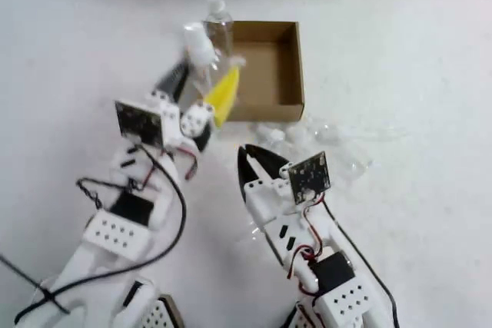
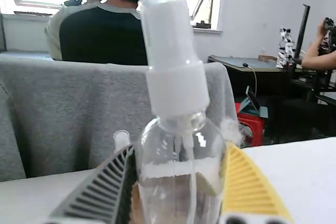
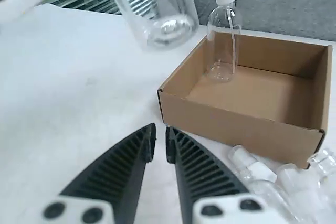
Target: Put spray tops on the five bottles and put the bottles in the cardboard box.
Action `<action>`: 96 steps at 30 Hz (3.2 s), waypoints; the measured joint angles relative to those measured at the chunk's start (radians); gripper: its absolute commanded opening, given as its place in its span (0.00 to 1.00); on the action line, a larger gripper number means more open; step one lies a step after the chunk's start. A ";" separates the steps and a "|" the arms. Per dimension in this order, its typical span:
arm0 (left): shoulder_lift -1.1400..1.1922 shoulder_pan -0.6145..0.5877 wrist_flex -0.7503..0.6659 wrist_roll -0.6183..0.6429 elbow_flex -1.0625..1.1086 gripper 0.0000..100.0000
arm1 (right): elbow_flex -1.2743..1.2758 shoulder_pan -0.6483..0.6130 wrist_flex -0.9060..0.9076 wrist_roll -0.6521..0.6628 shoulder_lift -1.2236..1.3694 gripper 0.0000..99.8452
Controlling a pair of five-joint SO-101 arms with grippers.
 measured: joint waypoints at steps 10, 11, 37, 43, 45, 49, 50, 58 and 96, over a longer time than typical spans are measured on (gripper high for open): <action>0.549 -0.074 -0.270 0.000 -0.252 0.02 | 0.000 0.054 0.296 0.000 -0.221 0.02; 0.603 -0.074 -0.301 0.000 -0.265 0.02 | 0.000 0.069 0.298 0.000 -0.221 0.02; 1.316 -0.123 -0.485 0.000 -0.660 0.02 | 0.000 0.100 0.298 0.000 -0.221 0.02; 1.387 -0.149 -0.485 0.005 -0.726 0.02 | 0.000 0.100 0.298 0.000 -0.221 0.02; 1.405 -0.150 -0.485 0.002 -0.738 0.02 | 0.000 0.100 0.298 0.000 -0.221 0.02; 1.427 -0.152 -0.486 0.005 -0.749 0.02 | 0.000 0.100 0.298 0.000 -0.221 0.02; 1.428 -0.152 -0.486 0.005 -0.749 0.02 | 0.000 0.100 0.298 0.000 -0.221 0.02; 1.428 -0.152 -0.473 0.006 -0.749 0.02 | 0.000 0.100 0.298 0.000 -0.221 0.02; 1.428 -0.164 -0.328 0.002 -0.776 0.32 | 0.000 0.100 0.304 0.000 -0.221 0.02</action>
